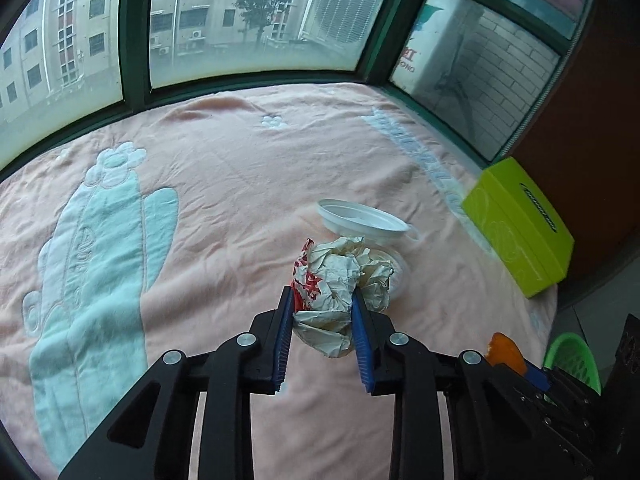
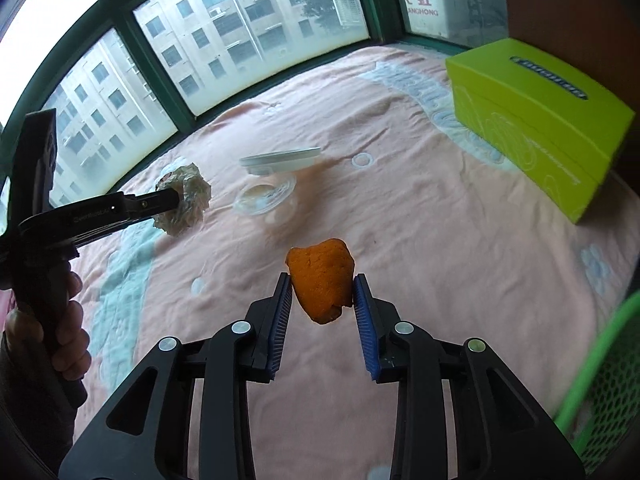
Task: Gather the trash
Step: 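Carry tissue and sponge to the green basket and open both grippers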
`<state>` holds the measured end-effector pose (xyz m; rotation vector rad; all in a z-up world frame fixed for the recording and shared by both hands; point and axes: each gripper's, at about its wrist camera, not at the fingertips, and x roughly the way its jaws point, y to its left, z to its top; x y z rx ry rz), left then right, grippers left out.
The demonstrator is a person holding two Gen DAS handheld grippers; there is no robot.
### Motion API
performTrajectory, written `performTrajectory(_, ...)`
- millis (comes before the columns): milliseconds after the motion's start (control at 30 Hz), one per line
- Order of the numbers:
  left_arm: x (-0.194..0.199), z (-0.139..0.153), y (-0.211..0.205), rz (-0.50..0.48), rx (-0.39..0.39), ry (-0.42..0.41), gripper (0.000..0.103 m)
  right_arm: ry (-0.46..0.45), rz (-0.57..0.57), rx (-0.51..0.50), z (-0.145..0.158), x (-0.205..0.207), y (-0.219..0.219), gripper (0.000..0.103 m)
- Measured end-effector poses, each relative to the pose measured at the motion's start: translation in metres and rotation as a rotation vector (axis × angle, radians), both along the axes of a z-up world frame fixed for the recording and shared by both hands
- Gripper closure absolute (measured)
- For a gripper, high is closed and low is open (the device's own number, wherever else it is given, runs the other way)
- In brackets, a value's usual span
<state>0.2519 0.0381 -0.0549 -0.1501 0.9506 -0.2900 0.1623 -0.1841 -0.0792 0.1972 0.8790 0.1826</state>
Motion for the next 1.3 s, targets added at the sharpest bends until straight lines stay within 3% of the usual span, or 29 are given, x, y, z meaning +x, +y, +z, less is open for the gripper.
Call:
performTrajectory(333, -0.084, 0.033, -0.042, -0.092, -0.048, -0.054, 0.076, -0.065, -0.052, -0.032, 0.031, -0.08, -0.032, 0.071)
performTrajectory(600, -0.134, 0.046, -0.098, -0.187, -0.095, -0.08, 0.076, -0.089, -0.169, -0.08, 0.042, -0.139, -0.074, 0.071)
performTrajectory(1300, -0.187, 0.064, -0.196, -0.397, -0.114, -0.105, 0.076, -0.099, -0.437, -0.095, 0.054, -0.228, -0.162, 0.068)
